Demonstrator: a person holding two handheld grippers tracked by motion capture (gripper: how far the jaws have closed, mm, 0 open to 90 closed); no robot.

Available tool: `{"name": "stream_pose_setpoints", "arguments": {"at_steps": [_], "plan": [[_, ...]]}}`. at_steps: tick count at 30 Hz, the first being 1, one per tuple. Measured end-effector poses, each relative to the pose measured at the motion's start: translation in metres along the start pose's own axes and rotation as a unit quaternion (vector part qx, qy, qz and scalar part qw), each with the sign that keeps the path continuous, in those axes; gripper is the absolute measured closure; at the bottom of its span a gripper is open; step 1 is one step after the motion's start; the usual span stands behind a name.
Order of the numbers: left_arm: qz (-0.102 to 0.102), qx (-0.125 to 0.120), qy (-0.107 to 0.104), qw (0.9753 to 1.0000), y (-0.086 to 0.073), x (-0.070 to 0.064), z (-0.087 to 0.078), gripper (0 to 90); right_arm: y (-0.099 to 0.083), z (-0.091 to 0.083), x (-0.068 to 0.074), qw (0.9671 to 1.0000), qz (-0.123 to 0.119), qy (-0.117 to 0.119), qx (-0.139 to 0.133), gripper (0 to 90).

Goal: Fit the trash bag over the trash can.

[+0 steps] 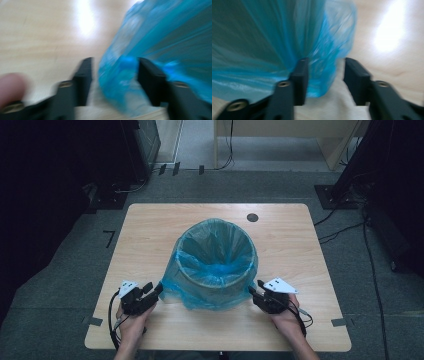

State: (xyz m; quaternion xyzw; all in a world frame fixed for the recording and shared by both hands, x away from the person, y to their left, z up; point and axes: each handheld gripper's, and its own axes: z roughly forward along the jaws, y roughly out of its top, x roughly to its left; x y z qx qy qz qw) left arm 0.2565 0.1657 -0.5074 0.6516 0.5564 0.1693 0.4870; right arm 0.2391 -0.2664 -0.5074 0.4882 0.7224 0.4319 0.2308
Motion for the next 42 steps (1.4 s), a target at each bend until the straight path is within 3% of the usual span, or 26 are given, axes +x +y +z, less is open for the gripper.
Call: {"name": "stream_pose_setpoints", "arguments": {"at_steps": [3, 5, 8, 12, 15, 18, 21, 24, 26, 28, 30, 33, 35, 36, 37, 38, 41, 42], "plan": [[0.025, -0.006, 0.016, 0.9996, 0.004, -0.001, -0.005, 17.0, 0.003, -0.011, -0.008, 0.9993, -0.002, 0.012, -0.035, 44.7], [0.028, -0.008, 0.008, 0.9995, 0.005, 0.002, -0.007, 13.6, 0.005, -0.019, -0.013, 0.9983, -0.001, 0.027, -0.052, 40.6], [0.033, -0.009, -0.001, 0.9994, 0.007, 0.006, -0.011, 10.3, 0.008, -0.030, -0.020, 0.9963, -0.014, 0.047, -0.071, 41.2], [0.069, -0.018, 0.004, 0.9974, 0.009, 0.009, -0.019, 7.4, 0.012, -0.039, -0.029, 0.9931, -0.012, 0.071, -0.092, 57.7], [0.061, -0.020, -0.016, 0.9978, 0.011, 0.017, -0.025, 0.3, 0.013, -0.044, -0.032, 0.9925, -0.012, 0.066, -0.102, 70.5], [0.058, -0.023, -0.004, 0.9980, 0.013, 0.024, -0.029, 0.0, 0.015, -0.050, -0.032, 0.9914, -0.015, 0.063, -0.114, 80.0], [0.057, 0.003, 0.029, 0.9979, 0.011, 0.035, -0.028, 0.0, 0.023, -0.054, -0.036, 0.9905, -0.039, 0.049, -0.123, 85.9], [0.070, 0.055, 0.073, 0.9934, 0.005, 0.044, -0.025, 0.0, 0.032, -0.062, -0.043, 0.9862, -0.061, 0.059, -0.142, 87.9], [0.078, 0.076, 0.095, 0.9895, 0.001, 0.047, -0.024, 0.0, 0.037, -0.067, -0.045, 0.9835, -0.077, 0.071, -0.148, 90.0], [0.067, 0.094, 0.102, 0.9881, -0.001, 0.051, -0.022, 0.0, 0.047, -0.069, -0.044, 0.9826, -0.097, 0.077, -0.139, 90.0], [0.059, 0.101, 0.104, 0.9877, -0.001, 0.053, -0.020, 0.0, 0.051, -0.069, -0.043, 0.9819, -0.101, 0.083, -0.137, 90.0], [0.066, 0.106, 0.114, 0.9856, -0.003, 0.051, -0.018, 0.0, 0.067, -0.071, -0.040, 0.9768, -0.116, 0.102, -0.149, 90.0], [0.072, 0.109, 0.120, 0.9842, -0.004, 0.049, -0.017, 0.0, 0.081, -0.072, -0.036, 0.9713, -0.128, 0.119, -0.162, 90.0], [0.073, 0.110, 0.122, 0.9838, -0.004, 0.048, -0.016, 0.0, 0.088, -0.073, -0.033, 0.9677, -0.138, 0.128, -0.168, 90.0], [0.072, 0.109, 0.123, 0.9837, -0.004, 0.048, -0.016, 0.0, 0.103, -0.073, -0.025, 0.9601, -0.163, 0.147, -0.174, 90.0], [0.075, 0.112, 0.126, 0.9829, -0.004, 0.047, -0.016, 0.0, 0.103, -0.073, -0.025, 0.9601, -0.163, 0.147, -0.174, 90.0], [0.095, 0.122, 0.146, 0.9772, -0.005, 0.042, -0.012, 0.0, 0.125, -0.071, -0.013, 0.9488, -0.205, 0.161, -0.178, 90.0], [0.096, 0.123, 0.144, 0.9772, -0.005, 0.041, -0.012, 0.0, 0.132, -0.069, -0.009, 0.9443, -0.220, 0.169, -0.177, 90.0]]}}
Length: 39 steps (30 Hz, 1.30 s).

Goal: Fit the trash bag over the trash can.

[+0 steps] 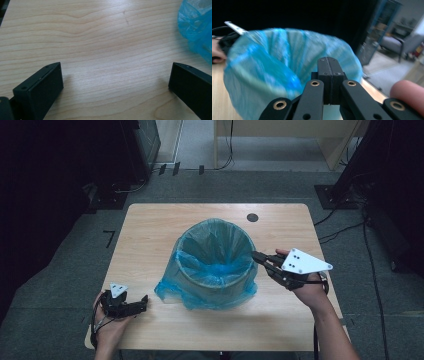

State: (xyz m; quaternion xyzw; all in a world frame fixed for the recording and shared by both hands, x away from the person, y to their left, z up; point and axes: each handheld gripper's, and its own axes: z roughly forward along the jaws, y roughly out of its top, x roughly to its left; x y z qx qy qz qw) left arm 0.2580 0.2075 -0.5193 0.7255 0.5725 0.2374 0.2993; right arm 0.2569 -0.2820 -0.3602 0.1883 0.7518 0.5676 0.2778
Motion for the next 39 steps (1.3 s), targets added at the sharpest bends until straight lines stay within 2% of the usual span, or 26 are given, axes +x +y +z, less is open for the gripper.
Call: {"name": "stream_pose_setpoints", "arguments": {"at_steps": [2, 3, 4, 6, 7, 8, 12, 13, 14, 18, 22, 24, 27, 29, 30, 34, 39], "plan": [[0.000, 0.000, 0.000, 1.0000, 0.000, 0.000, 0.000, 0.0, 0.012, 0.010, 0.001, 0.9994, -0.022, 0.028, 0.005, 90.0], [0.000, 0.000, 0.000, 1.0000, 0.000, 0.000, 0.000, 0.0, 0.021, 0.019, 0.002, 0.9968, -0.046, 0.062, 0.017, 90.0], [0.000, 0.000, 0.000, 1.0000, 0.000, 0.000, 0.000, 0.0, 0.021, 0.019, 0.002, 0.9968, -0.046, 0.062, 0.017, 90.0], [-0.001, 0.000, 0.000, 1.0000, 0.000, 0.000, 0.000, 0.0, 0.029, 0.030, 0.005, 0.9922, -0.068, 0.099, 0.033, 90.0], [-0.002, -0.001, 0.001, 1.0000, 0.000, 0.000, 0.000, 0.0, 0.036, 0.040, 0.006, 0.9856, -0.090, 0.134, 0.051, 90.0], [-0.002, -0.001, 0.001, 1.0000, 0.000, -0.001, 0.001, 0.0, 0.036, 0.040, 0.006, 0.9856, -0.090, 0.134, 0.051, 90.0], [-0.002, -0.001, 0.001, 1.0000, 0.000, -0.001, 0.001, 0.0, 0.051, 0.059, 0.010, 0.9687, -0.128, 0.196, 0.083, 90.0], [-0.003, -0.001, 0.001, 1.0000, 0.000, -0.001, 0.001, 0.0, 0.055, 0.064, 0.012, 0.9622, -0.143, 0.212, 0.094, 90.0], [-0.002, -0.001, 0.001, 1.0000, 0.000, -0.001, 0.001, 0.0, 0.058, 0.067, 0.014, 0.9584, -0.152, 0.220, 0.101, 90.0], [-0.002, -0.001, 0.001, 1.0000, 0.001, 0.000, 0.001, 0.0, 0.070, 0.084, 0.022, 0.9419, -0.188, 0.242, 0.138, 90.0], [-0.003, -0.001, 0.001, 1.0000, 0.001, -0.001, 0.001, 0.0, 0.076, 0.102, 0.029, 0.9280, -0.199, 0.265, 0.170, 90.0], [-0.003, -0.001, 0.001, 1.0000, 0.001, -0.001, 0.001, 0.0, 0.076, 0.111, 0.033, 0.9235, -0.208, 0.266, 0.183, 90.0], [-0.003, -0.001, 0.001, 1.0000, 0.001, -0.001, 0.001, 0.0, 0.073, 0.124, 0.038, 0.9205, -0.211, 0.263, 0.197, 90.0], [-0.003, -0.001, 0.001, 1.0000, 0.001, -0.001, 0.001, 0.0, 0.070, 0.131, 0.041, 0.9161, -0.219, 0.266, 0.205, 90.0], [-0.003, -0.001, 0.001, 1.0000, 0.001, -0.001, 0.001, 0.0, 0.068, 0.135, 0.043, 0.9127, -0.224, 0.269, 0.210, 90.0], [-0.004, -0.001, 0.001, 1.0000, 0.001, -0.001, 0.001, 0.0, 0.062, 0.147, 0.050, 0.8957, -0.253, 0.280, 0.235, 90.0], [-0.004, -0.001, 0.002, 1.0000, 0.001, -0.001, 0.001, 0.0, 0.051, 0.162, 0.055, 0.8737, -0.265, 0.303, 0.273, 90.0]]}}
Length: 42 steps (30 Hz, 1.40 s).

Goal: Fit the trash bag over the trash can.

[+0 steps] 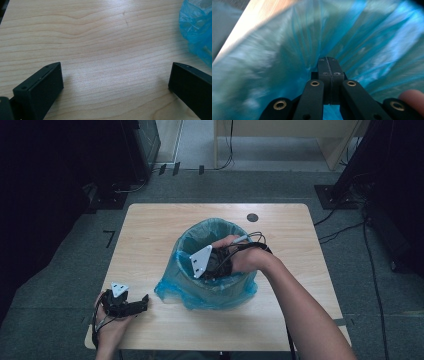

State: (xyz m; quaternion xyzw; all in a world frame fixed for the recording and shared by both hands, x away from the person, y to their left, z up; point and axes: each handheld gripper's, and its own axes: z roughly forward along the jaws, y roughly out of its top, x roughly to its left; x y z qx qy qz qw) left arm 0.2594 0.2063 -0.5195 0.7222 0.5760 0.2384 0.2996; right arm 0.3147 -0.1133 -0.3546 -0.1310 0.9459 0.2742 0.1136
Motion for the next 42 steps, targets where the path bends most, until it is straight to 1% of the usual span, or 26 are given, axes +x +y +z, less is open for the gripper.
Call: {"name": "stream_pose_setpoints", "arguments": {"at_steps": [2, 4, 6, 7, 9, 12, 14, 16, 17, 20, 22, 24, 27, 30, 35, 39, 42], "plan": [[0.000, 0.000, 0.000, 1.0000, 0.000, 0.000, 0.000, 0.0, -0.001, 0.007, -0.002, 0.9999, 0.003, 0.012, 0.009, 90.0], [0.000, 0.000, 0.000, 1.0000, 0.000, 0.000, 0.000, 0.0, -0.002, 0.013, -0.002, 0.9997, 0.000, 0.021, 0.014, 90.0], [0.000, 0.000, 0.000, 1.0000, 0.000, 0.000, 0.000, 0.0, -0.001, 0.018, -0.001, 0.9995, -0.003, 0.023, 0.023, 90.0], [0.000, 0.000, 0.000, 1.0000, 0.000, 0.000, 0.000, 0.0, -0.001, 0.019, 0.000, 0.9995, -0.008, 0.022, 0.022, 90.0], [0.000, 0.000, 0.000, 1.0000, 0.000, 0.000, 0.000, 0.0, 0.000, 0.016, -0.001, 0.9997, -0.006, 0.012, 0.019, 90.0], [0.000, 0.000, 0.000, 1.0000, 0.000, 0.000, 0.000, 0.0, 0.001, 0.004, -0.003, 1.0000, 0.004, -0.005, -0.003, 90.0], [0.000, 0.000, 0.000, 1.0000, 0.000, 0.000, 0.000, 0.0, 0.002, -0.007, -0.004, 0.9998, 0.005, -0.013, -0.016, 90.0], [0.000, 0.000, 0.000, 1.0000, 0.000, 0.000, 0.000, 0.0, 0.003, -0.018, -0.001, 0.9993, 0.006, -0.020, -0.030, 90.0], [0.000, 0.000, 0.000, 1.0000, 0.000, 0.000, 0.000, 0.0, 0.003, -0.025, 0.002, 0.9990, 0.002, -0.026, -0.037, 90.0], [0.000, 0.000, 0.000, 1.0000, 0.000, 0.000, 0.000, 0.0, 0.002, -0.040, 0.008, 0.9981, 0.004, -0.038, -0.048, 90.0], [0.000, 0.000, 0.000, 1.0000, 0.000, 0.000, 0.000, 0.0, -0.001, -0.052, 0.013, 0.9970, 0.012, -0.039, -0.066, 90.0], [0.000, 0.000, 0.000, 1.0000, 0.000, 0.000, 0.000, 0.0, -0.004, -0.063, 0.017, 0.9961, 0.017, -0.037, -0.078, 90.0], [0.000, 0.000, 0.000, 1.0000, 0.000, 0.000, 0.000, 0.0, -0.010, -0.073, 0.025, 0.9960, 0.019, -0.036, -0.079, 90.0], [0.000, 0.000, 0.000, 1.0000, 0.000, 0.000, 0.000, 0.0, -0.016, -0.080, 0.034, 0.9962, 0.017, -0.033, -0.079, 90.0], [0.000, 0.000, 0.000, 1.0000, 0.000, 0.000, 0.000, 0.0, -0.031, -0.090, 0.045, 0.9950, 0.028, -0.026, -0.092, 90.0], [0.000, 0.000, 0.000, 1.0000, 0.000, 0.000, 0.000, 0.0, -0.043, -0.098, 0.056, 0.9943, 0.032, -0.028, -0.098, 90.0], [0.000, 0.000, 0.000, 1.0000, 0.000, 0.000, 0.000, 0.0, -0.054, -0.101, 0.064, 0.9931, 0.043, -0.032, -0.105, 90.0]]}}
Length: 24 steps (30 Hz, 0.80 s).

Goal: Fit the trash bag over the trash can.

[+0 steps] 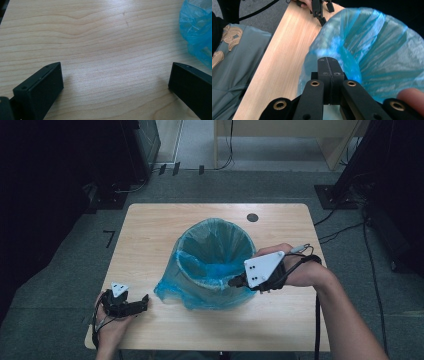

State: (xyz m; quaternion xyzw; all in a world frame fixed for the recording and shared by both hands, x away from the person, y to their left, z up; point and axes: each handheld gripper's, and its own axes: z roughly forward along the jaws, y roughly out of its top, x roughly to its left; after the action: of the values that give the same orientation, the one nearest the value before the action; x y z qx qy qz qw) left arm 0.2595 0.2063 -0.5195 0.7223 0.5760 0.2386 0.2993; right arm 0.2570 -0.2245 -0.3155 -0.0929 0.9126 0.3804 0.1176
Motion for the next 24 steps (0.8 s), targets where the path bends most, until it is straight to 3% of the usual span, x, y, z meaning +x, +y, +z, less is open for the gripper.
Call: {"name": "stream_pose_setpoints", "arguments": {"at_steps": [13, 18, 24], "plan": [[0.000, 0.000, 0.000, 1.0000, 0.000, 0.000, 0.000, 0.0, -0.058, -0.006, 0.017, 0.9981, 0.058, -0.021, -0.003, 90.0], [0.000, 0.000, 0.000, 1.0000, 0.000, 0.000, 0.000, 0.0, -0.090, -0.001, 0.021, 0.9940, 0.102, -0.038, -0.004, 90.0], [0.000, 0.000, 0.000, 1.0000, 0.000, 0.000, 0.000, 0.0, -0.121, 0.005, 0.032, 0.9866, 0.148, -0.068, -0.012, 86.6]]}}
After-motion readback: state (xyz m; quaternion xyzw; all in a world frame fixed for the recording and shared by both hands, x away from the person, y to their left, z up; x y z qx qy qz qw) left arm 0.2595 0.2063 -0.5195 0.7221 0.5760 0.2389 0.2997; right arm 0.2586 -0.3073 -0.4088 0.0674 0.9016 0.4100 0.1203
